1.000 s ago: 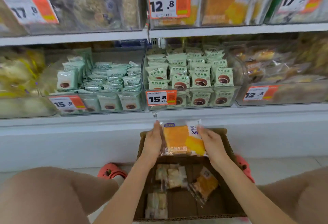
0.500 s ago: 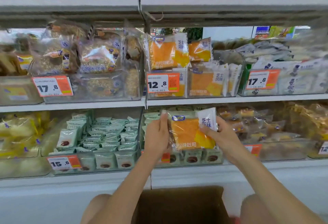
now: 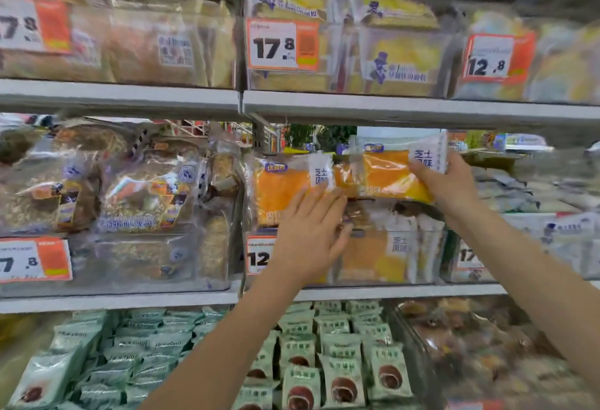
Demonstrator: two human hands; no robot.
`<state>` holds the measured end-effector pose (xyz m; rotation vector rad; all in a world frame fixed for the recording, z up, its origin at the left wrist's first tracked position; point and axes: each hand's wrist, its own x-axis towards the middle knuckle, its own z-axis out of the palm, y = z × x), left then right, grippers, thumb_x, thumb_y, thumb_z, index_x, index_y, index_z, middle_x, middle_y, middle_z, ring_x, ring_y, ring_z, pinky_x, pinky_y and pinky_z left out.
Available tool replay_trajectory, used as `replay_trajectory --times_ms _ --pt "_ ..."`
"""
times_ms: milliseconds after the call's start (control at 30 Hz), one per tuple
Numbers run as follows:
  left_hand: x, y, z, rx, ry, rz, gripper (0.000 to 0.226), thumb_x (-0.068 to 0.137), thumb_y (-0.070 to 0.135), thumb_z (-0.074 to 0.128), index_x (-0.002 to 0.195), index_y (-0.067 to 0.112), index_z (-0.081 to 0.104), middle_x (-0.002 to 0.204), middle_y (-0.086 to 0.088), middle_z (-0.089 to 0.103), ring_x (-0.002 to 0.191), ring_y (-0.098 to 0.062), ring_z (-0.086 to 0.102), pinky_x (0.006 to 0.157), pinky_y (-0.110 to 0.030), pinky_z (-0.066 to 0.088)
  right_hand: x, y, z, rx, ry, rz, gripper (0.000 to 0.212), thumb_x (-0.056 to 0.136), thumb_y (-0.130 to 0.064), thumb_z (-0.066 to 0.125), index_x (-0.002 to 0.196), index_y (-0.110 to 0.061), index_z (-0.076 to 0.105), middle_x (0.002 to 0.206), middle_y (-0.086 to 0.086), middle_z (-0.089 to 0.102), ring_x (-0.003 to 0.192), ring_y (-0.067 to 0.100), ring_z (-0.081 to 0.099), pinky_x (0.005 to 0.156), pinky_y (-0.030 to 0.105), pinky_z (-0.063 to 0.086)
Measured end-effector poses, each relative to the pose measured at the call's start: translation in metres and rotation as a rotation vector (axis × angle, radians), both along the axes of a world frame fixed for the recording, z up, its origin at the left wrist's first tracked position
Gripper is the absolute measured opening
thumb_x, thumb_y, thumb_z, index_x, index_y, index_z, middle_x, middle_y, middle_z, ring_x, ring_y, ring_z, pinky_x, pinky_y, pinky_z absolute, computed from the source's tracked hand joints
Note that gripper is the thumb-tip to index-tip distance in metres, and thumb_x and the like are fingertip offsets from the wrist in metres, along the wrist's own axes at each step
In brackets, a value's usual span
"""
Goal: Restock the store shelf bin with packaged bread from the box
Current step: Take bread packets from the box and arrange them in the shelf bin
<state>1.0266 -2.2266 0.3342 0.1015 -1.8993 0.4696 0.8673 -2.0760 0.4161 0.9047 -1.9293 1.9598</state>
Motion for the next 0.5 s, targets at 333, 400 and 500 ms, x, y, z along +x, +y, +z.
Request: replay_trajectory --times_ms 333,400,500 --pt "-0.020 -0.018 -0.022 -0.061 -0.151 0.142 0.064 0.090 0.056 0.039 0.129 0.009 0.057 0.146 -0.011 0.043 0.136 -0.027 0.040 0.115 -0.048 0.022 -0.054 -0.101 0.011 0.215 -0.115 0.187 0.046 0.085 -0.022 0.069 0.126 -0.012 0.052 0.117 0.002 0.060 0.106 0.021 0.056 0.095 0.038 0.048" --pt "-0.020 -0.018 -0.022 -0.063 -0.149 0.138 0.061 0.089 0.055 0.041 0.125 0.010 0.061 0.146 -0.011 0.043 0.135 -0.027 0.041 0.115 -0.048 0.021 -0.062 -0.110 0.005 0.315 -0.174 0.245 0.051 0.082 -0.017 0.072 0.128 -0.013 0.052 0.126 0.008 0.060 0.112 0.026 0.056 0.100 0.045 0.046" --pt "-0.020 -0.020 -0.022 -0.058 -0.158 0.140 0.059 0.089 0.055 0.042 0.121 0.010 0.063 0.146 -0.011 0.044 0.136 -0.027 0.040 0.116 -0.047 0.019 -0.067 -0.114 -0.001 0.448 -0.118 0.164 0.065 0.075 -0.012 0.078 0.133 -0.013 0.048 0.132 0.010 0.056 0.119 0.028 0.052 0.102 0.043 0.043"
